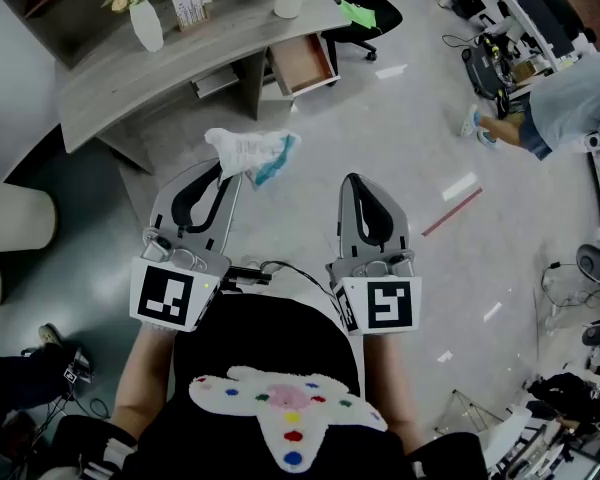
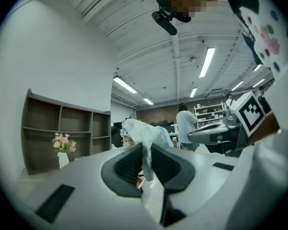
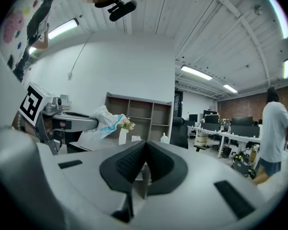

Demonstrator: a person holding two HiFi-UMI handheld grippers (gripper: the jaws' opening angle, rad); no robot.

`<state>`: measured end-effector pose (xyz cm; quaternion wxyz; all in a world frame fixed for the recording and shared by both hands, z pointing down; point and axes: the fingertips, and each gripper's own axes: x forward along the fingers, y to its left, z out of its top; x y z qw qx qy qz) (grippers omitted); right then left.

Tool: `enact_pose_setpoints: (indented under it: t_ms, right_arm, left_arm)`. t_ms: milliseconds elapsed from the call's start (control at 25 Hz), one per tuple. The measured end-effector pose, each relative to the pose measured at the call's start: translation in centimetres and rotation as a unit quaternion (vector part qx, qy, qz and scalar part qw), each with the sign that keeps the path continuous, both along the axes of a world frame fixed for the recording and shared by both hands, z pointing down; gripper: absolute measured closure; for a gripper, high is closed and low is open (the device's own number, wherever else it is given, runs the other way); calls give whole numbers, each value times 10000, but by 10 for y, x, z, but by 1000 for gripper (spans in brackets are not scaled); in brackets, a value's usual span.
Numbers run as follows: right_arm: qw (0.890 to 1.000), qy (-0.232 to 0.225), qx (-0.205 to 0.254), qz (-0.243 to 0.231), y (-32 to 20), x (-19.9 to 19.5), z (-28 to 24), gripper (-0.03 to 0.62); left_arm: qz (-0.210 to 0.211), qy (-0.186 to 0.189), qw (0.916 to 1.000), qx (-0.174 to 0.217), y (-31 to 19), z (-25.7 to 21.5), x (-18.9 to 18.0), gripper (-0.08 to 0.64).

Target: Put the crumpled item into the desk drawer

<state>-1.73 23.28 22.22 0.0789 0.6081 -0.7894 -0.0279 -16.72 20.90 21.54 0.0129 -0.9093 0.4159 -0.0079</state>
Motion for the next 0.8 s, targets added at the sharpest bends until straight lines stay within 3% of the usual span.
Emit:
enact_pose_setpoints:
  t_ms: [800]
  right_arm:
    - [9996, 88, -58, 260, 13, -12, 10, 588]
  left_arm:
    - [117, 91, 9999, 63, 10, 5, -21, 502]
